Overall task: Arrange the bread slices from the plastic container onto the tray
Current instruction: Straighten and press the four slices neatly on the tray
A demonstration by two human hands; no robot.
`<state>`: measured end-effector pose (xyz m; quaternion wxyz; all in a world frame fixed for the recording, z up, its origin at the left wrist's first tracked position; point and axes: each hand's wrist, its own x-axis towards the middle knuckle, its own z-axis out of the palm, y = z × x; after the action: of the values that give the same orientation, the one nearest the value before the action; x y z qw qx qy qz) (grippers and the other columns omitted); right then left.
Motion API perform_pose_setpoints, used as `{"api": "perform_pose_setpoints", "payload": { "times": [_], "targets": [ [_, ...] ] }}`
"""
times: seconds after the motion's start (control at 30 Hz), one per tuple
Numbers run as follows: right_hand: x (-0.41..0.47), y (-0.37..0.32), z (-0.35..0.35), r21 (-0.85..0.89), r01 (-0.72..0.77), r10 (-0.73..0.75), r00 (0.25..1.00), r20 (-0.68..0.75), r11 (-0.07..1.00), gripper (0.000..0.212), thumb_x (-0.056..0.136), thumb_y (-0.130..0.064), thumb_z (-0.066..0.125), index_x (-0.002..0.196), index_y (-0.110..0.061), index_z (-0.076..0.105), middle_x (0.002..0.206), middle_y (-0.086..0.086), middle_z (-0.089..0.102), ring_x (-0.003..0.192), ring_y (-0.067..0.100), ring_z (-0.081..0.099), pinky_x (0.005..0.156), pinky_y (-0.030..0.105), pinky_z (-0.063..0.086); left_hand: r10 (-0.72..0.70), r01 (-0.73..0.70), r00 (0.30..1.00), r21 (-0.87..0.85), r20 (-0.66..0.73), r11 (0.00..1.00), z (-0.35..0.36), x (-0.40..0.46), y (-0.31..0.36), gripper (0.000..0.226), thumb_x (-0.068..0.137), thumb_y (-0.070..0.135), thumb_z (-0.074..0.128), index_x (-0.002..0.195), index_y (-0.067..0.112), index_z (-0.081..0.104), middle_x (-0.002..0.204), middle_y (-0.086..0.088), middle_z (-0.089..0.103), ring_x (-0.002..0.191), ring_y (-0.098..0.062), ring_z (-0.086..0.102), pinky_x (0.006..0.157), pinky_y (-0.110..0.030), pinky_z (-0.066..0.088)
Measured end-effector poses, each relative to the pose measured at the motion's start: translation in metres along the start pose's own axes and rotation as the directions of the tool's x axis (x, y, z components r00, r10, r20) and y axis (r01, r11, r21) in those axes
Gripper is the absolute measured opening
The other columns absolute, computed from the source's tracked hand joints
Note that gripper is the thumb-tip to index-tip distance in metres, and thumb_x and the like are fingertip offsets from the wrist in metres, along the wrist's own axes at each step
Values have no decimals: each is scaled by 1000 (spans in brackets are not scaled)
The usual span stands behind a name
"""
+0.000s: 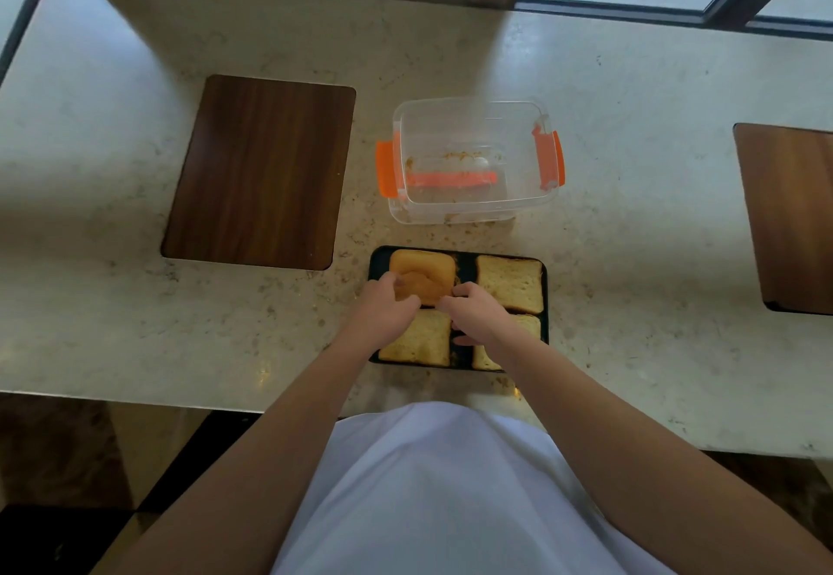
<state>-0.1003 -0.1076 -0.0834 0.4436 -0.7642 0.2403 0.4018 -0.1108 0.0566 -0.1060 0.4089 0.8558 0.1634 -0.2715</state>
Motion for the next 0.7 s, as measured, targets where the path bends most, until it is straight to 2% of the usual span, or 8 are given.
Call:
{"api": "perform_pose_setpoints", "payload": {
  "times": [0.1, 0.27, 0.37, 0.5, 0.63, 0.7],
  "targets": [
    [2, 0, 1, -9, 8, -8, 1000, -2, 1000, 63, 94, -32, 59, 151, -17, 36, 122, 3, 53, 107, 20, 57, 78, 33, 56, 3, -3, 1000, 4, 10, 1000, 2, 1, 1, 55, 88, 35, 53, 141, 19, 45, 138, -8, 49, 74, 3, 46, 58, -21, 37],
    [5, -1, 2, -18, 8, -8, 1000, -17, 1000, 62, 93, -32, 59, 149, -16, 38, 100, -4, 55, 92, 13, 58, 79, 34, 59, 5, -5, 1000, -2, 8, 1000, 2, 4, -1, 53, 89, 34, 53, 139, 17, 47, 137, -9, 50, 73, 2, 47, 58, -21, 38],
    [6, -2, 4, -24, 8, -8, 1000, -12, 1000, 62, 93, -32, 59, 150, -15, 39, 100, -4, 55, 91, 13, 58, 77, 33, 59, 7, -7, 1000, -4, 7, 1000, 0, 3, -4, 51, 88, 34, 54, 136, 16, 50, 135, -9, 52, 78, 2, 47, 58, -20, 36],
    [6, -5, 10, -19, 12, -12, 1000, -7, 1000, 62, 94, -32, 59, 150, -16, 38, 96, -5, 55, 87, 10, 57, 71, 30, 55, 4, -4, 1000, 48, -16, 999, -5, 2, -7, 50, 86, 36, 53, 131, 15, 54, 130, -7, 55, 89, -10, 52, 59, -21, 36],
    [7, -7, 14, -13, 4, -4, 1000, 9, 1000, 63, 93, -33, 60, 150, -17, 37, 95, -5, 55, 86, 10, 57, 69, 29, 55, -9, 9, 1000, 76, -3, 997, -9, 1, -8, 50, 86, 37, 53, 131, 14, 55, 130, -8, 56, 96, -15, 52, 73, -33, 43],
    [7, -7, 14, -19, 0, 0, 1000, 7, 1000, 63, 93, -33, 60, 150, -17, 38, 94, -5, 55, 86, 10, 58, 67, 29, 55, 0, 1, 1000, 84, -6, 997, -10, 0, -7, 49, 88, 36, 53, 131, 13, 55, 130, -8, 57, 99, -16, 52, 77, -34, 43]
  ]
}}
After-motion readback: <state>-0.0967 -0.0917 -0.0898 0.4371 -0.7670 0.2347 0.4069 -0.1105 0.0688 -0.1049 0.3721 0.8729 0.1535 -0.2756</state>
